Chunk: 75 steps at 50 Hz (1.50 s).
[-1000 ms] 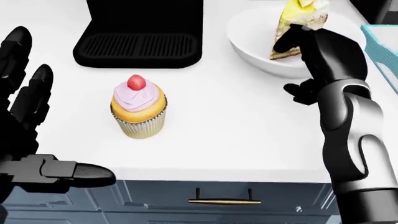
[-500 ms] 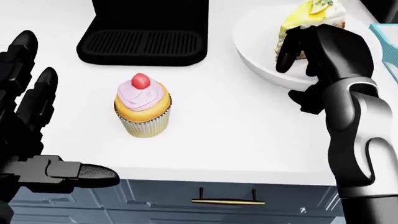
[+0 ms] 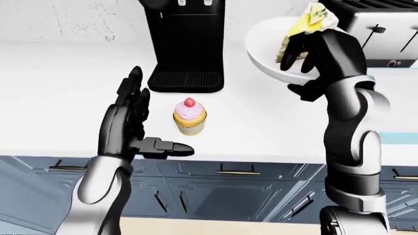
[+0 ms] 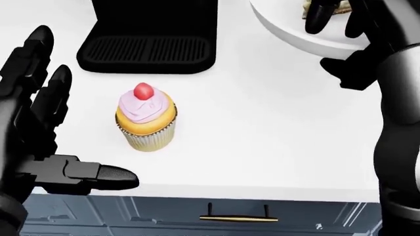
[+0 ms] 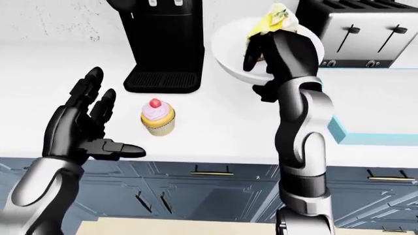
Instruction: Pick up the bowl with cake and place it on the tray. Pick up the cupcake and place it on the tray.
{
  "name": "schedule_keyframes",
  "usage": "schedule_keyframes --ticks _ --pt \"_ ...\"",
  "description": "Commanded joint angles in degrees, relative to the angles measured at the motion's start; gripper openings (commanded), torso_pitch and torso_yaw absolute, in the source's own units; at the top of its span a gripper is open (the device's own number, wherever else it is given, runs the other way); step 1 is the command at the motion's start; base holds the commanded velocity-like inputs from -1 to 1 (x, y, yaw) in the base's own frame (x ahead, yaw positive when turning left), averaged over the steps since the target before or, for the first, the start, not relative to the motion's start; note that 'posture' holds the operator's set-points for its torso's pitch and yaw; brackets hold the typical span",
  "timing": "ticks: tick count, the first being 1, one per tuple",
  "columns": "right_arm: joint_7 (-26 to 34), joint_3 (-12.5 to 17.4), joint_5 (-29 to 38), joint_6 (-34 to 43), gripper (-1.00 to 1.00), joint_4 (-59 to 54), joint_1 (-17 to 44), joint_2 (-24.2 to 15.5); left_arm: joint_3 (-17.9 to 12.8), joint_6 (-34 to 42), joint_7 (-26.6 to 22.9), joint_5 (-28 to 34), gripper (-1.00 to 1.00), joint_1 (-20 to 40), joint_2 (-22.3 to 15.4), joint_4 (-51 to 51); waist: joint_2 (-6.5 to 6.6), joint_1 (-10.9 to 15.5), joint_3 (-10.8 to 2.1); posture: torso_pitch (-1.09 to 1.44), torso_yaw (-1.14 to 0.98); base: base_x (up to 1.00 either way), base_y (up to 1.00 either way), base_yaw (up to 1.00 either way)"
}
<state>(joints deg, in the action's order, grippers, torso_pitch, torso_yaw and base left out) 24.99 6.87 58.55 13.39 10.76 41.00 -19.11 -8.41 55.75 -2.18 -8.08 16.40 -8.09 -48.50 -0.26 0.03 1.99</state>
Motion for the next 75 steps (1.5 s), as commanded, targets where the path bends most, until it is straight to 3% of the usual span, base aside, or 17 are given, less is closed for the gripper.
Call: schedule_keyframes --ticks 1,16,28,43,52,66,67,68,70,71,72,75 --pt "-0.9 0.5 -0.1 -0.4 -1.00 2.3 1.9 -0.5 1.1 -2.0 0.3 1.3 1.00 1.9 0.0 -0.2 -0.14 0.0 -1.22 0.00 0.00 0.00 0.00 0.00" --pt "-0.5 0.5 -1.1 0.5 -1.00 2.7 1.9 -0.6 6.7 -1.2 -0.8 12.7 1.00 8.6 0.7 8.5 -0.11 -0.2 -1.24 0.00 0.00 0.00 0.00 0.00" --pt "-0.8 0.6 -1.5 0.3 -1.00 2.0 2.2 -0.8 13.1 2.7 -7.6 26.6 1.00 14.6 3.0 8.6 -0.56 -0.1 -1.34 0.00 0.00 0.00 0.00 0.00" --pt "-1.1 0.5 -1.6 0.5 -1.00 1.9 1.9 -0.4 14.5 0.9 -15.5 42.0 1.00 17.7 5.3 15.5 -0.95 0.0 -1.52 0.00 0.00 0.00 0.00 0.00" --pt "-1.7 0.4 -1.7 0.3 -1.00 1.4 1.7 -0.5 16.4 -2.6 -18.6 45.9 1.00 17.5 9.4 18.0 -1.34 0.2 -1.57 0.00 0.00 0.00 0.00 0.00" --pt "-1.7 0.3 -1.7 0.2 -1.00 1.3 1.8 -0.3 17.3 -6.4 -21.8 51.6 1.00 15.6 11.6 21.0 -1.65 0.2 -1.52 0.00 0.00 0.00 0.00 0.00" --pt "-1.8 0.3 -1.7 0.2 -1.00 1.3 1.8 -0.3 17.5 -6.5 -22.1 52.0 0.93 15.4 11.8 20.8 -1.66 0.2 -1.50 0.00 0.00 0.00 0.00 0.00" --pt "-1.8 0.2 -1.7 0.2 -1.00 1.3 1.7 -0.2 18.3 -6.7 -22.9 52.5 0.64 14.7 12.1 20.3 -1.67 0.2 -1.50 0.00 0.00 0.00 0.00 0.00" --pt "-2.2 0.2 -1.8 -0.1 -1.00 0.7 1.7 -0.2 18.3 -7.4 -23.1 52.9 0.36 14.5 12.6 20.7 -1.69 0.2 -1.49 0.00 0.00 0.00 0.00 0.00" --pt "-1.9 0.2 -1.7 0.1 -1.00 1.1 1.7 -0.2 18.3 -7.6 -23.2 53.1 0.34 14.4 12.7 20.9 -1.71 0.2 -1.50 0.00 0.00 0.00 0.00 0.00" --pt "-1.8 0.2 -1.7 0.1 -1.00 1.1 1.7 -0.2 18.4 -7.6 -23.6 53.5 0.14 14.4 12.9 20.8 -1.74 0.2 -1.50 0.00 0.00 0.00 0.00 0.00" --pt "-1.2 0.1 -1.6 0.4 -1.00 2.0 1.8 -0.1 18.0 -8.0 -23.8 53.9 -0.03 14.4 13.1 21.1 -1.78 0.3 -1.52 0.00 0.00 0.00 0.00 0.00"
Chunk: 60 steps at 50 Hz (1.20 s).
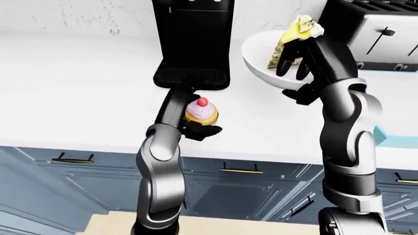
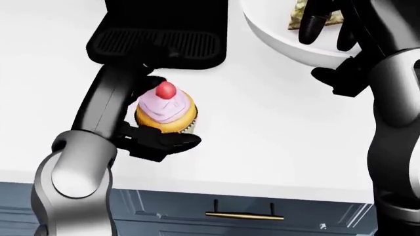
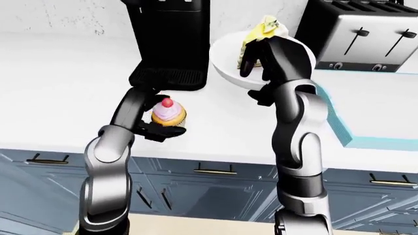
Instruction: Pick up the bowl with cake and place it on the tray. Pick up the cupcake and place it on the tray.
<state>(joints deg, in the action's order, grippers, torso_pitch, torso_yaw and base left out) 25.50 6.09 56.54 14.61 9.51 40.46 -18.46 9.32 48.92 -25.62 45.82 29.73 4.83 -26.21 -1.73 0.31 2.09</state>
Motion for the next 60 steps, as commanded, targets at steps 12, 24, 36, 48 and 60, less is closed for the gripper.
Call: schedule_keyframes --ticks 12,24,36,48,60 --pt "-0.8 1.1 0.6 -0.6 -1.00 4.5 2.3 -0.8 1.5 0.7 -4.1 3.9 -1.00 1.0 1.2 -4.6 -0.33 -0.1 -1.63 0.00 0.00 0.00 0.00 0.00" --pt "0.0 1.7 0.1 -0.1 -1.00 6.3 1.6 -1.3 2.3 4.7 -12.2 11.6 -1.00 4.8 2.7 -9.1 -0.56 0.0 -1.31 0.00 0.00 0.00 0.00 0.00" --pt "1.8 2.1 -0.4 1.1 -1.00 8.3 2.1 -1.8 0.5 6.5 -24.7 22.3 -1.00 13.8 3.2 -9.5 -0.93 0.1 -0.83 0.00 0.00 0.00 0.00 0.00" --pt "4.2 1.9 -0.8 2.3 -1.00 10.8 1.5 -1.5 -1.3 6.7 -29.3 26.5 -1.00 15.9 4.2 -10.8 0.00 0.2 -2.75 0.00 0.00 -0.15 0.00 0.00" --pt "5.7 1.6 -0.4 2.9 -1.00 11.7 1.8 -1.1 -1.8 6.3 -29.0 26.3 -1.00 16.4 3.8 -10.3 -2.24 -0.4 -2.10 0.00 0.00 -0.65 0.00 0.00"
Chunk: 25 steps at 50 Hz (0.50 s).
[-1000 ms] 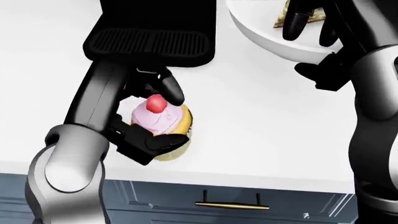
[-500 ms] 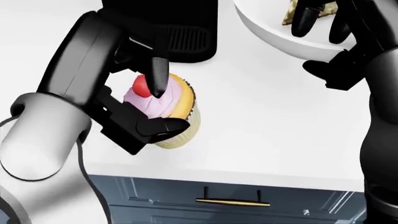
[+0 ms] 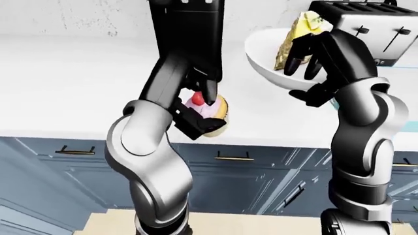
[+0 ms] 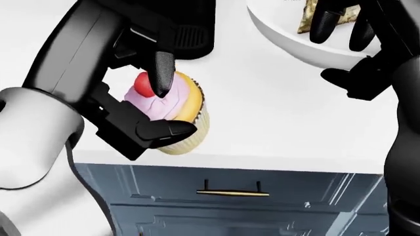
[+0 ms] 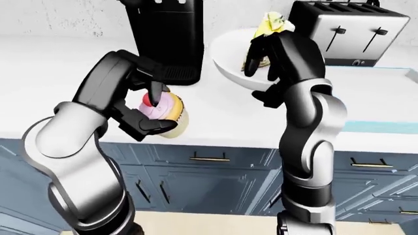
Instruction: Pick up the bowl with cake and place it on the tray. Pick up the cupcake and place it on the tray.
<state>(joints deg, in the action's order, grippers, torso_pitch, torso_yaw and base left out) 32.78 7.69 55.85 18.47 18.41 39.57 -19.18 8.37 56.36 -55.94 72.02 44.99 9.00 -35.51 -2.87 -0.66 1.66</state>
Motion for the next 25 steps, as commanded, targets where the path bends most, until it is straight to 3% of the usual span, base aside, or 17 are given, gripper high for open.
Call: schedule_keyframes --ticks 1,4,5,6,8,9,10,11,13,25 --pt "-1.7 -0.1 0.3 -1.0 -1.00 2.6 2.7 -0.3 -0.8 -1.2 1.3 0.1 -1.00 1.0 -0.4 -1.0 -1.47 0.6 -2.00 0.00 0.00 -0.75 0.00 0.00" --pt "-1.4 -0.2 0.7 -0.6 -1.00 3.1 2.5 0.0 -0.6 -1.6 1.9 -0.5 -1.00 0.3 -0.2 -1.0 -0.13 1.0 -2.33 0.00 0.00 -0.39 -0.04 0.00" --pt "-1.8 -0.2 0.5 -0.9 -1.00 2.6 2.5 0.1 -0.6 -1.9 2.4 -0.9 -1.00 -0.2 -0.2 -1.0 1.32 1.2 0.26 0.00 0.00 0.00 -0.20 0.00" --pt "-1.6 -0.3 0.7 -0.7 -1.00 2.7 2.6 0.1 -0.6 -1.9 2.5 -1.0 -1.00 -0.3 -0.2 -1.0 2.47 1.4 1.76 0.00 0.00 0.00 -0.35 0.00" --pt "-1.3 -0.3 0.7 -0.5 -1.00 2.8 2.7 0.1 -0.5 -1.8 2.5 -1.1 -1.00 -0.3 -0.2 -0.9 6.11 1.4 2.09 0.00 0.00 0.00 -0.57 0.00" --pt "-1.2 -0.2 0.7 -0.5 -1.00 2.9 2.7 0.1 -0.6 -1.8 2.5 -1.2 -1.00 -0.1 -0.3 -0.8 9.48 1.9 0.77 0.00 0.00 0.00 -0.75 0.00" --pt "-1.3 -0.2 0.6 -0.5 -1.00 2.8 2.7 0.1 -0.5 -1.8 2.5 -1.1 -1.00 0.0 -0.3 -0.8 6.45 2.3 3.48 0.00 0.00 0.00 -0.77 0.00" --pt "-1.4 -0.2 0.7 -0.7 -1.00 2.6 2.5 0.0 -0.5 -1.9 2.6 -1.2 -1.00 -0.1 -0.3 -0.8 6.50 1.9 1.42 0.00 0.00 0.00 -0.77 0.00" --pt "-1.4 -0.2 0.6 -0.7 -1.00 2.7 2.4 0.1 -0.5 -2.1 2.8 -1.6 -1.00 -0.4 -0.4 -0.7 6.39 2.3 0.04 0.00 0.00 0.00 -0.77 0.00" --pt "-1.4 -0.1 0.4 -0.8 -1.00 2.8 2.0 0.0 -0.2 -2.1 2.5 -1.0 -1.00 -0.3 0.0 -0.8 2.03 3.8 0.44 0.00 0.00 0.00 -0.79 0.00"
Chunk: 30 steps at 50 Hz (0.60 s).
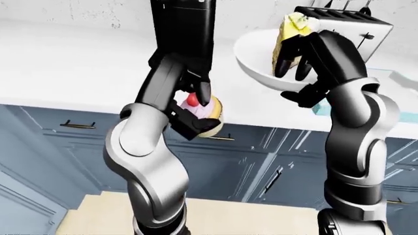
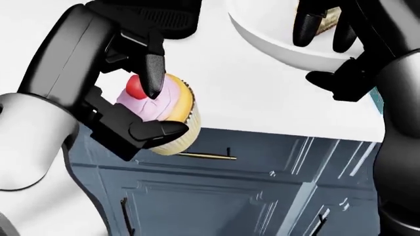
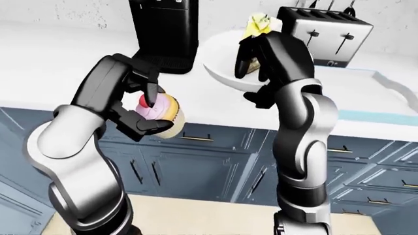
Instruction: Pick up the bowl with cake and place it on the tray. Pick up the cupcake and place it on the tray.
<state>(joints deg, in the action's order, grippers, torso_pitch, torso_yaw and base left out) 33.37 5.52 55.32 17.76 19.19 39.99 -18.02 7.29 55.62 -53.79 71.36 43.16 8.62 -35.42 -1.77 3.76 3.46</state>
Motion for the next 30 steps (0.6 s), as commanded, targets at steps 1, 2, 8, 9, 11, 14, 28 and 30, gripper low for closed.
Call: schedule_keyframes --ticks 1,2,8,9,11,14,28,30 --pt "-2.1 2.1 0.9 -0.1 -1.00 2.0 1.6 -1.1 0.8 -1.3 0.2 -0.3 -1.00 1.7 0.4 -0.9 0.19 -0.5 -1.41 0.00 0.00 0.00 -0.80 0.00" --pt "-2.0 2.1 0.9 -0.1 -1.00 2.1 1.7 -1.1 0.9 -1.3 0.2 -0.3 -1.00 1.7 0.4 -0.9 -0.88 -0.4 -1.58 0.00 0.00 0.00 -0.80 0.00" --pt "-2.1 1.9 1.0 -0.1 -1.00 1.9 1.7 -0.9 0.2 -0.8 -0.9 0.1 -1.00 3.5 -0.2 -0.6 -3.26 -1.1 -1.70 0.00 0.00 0.00 -0.76 0.00" --pt "-2.1 1.8 1.1 -0.1 -1.00 1.8 1.8 -0.9 0.2 -0.8 -1.0 0.1 -1.00 3.5 -0.3 -0.6 -2.71 -1.0 -1.71 0.00 0.00 0.00 -0.66 0.00" --pt "-2.0 1.7 1.1 -0.1 -1.00 1.9 1.8 -0.8 0.0 -0.6 -1.3 0.3 -1.00 3.9 -0.5 -0.6 -1.57 -1.2 -1.22 0.00 0.00 0.00 -0.64 0.00" --pt "-1.9 1.6 1.2 -0.2 -1.00 1.9 1.9 -0.7 -0.3 -0.3 -1.8 0.4 -1.00 4.8 -0.9 -0.5 -1.00 -1.5 -1.40 0.00 0.00 0.00 -0.46 0.00" --pt "-1.7 1.7 0.9 0.0 -1.00 1.9 2.6 -0.7 -1.5 1.9 -6.7 3.8 -1.00 10.4 -2.4 0.0 -1.89 -2.0 -2.89 0.00 0.00 0.00 -0.22 0.00" --pt "-1.6 1.9 0.8 0.1 -1.00 2.0 2.7 -0.9 -1.5 1.7 -6.7 3.8 -1.00 10.4 -2.3 0.1 -5.21 -2.4 -2.12 0.00 0.00 0.00 -0.25 0.00"
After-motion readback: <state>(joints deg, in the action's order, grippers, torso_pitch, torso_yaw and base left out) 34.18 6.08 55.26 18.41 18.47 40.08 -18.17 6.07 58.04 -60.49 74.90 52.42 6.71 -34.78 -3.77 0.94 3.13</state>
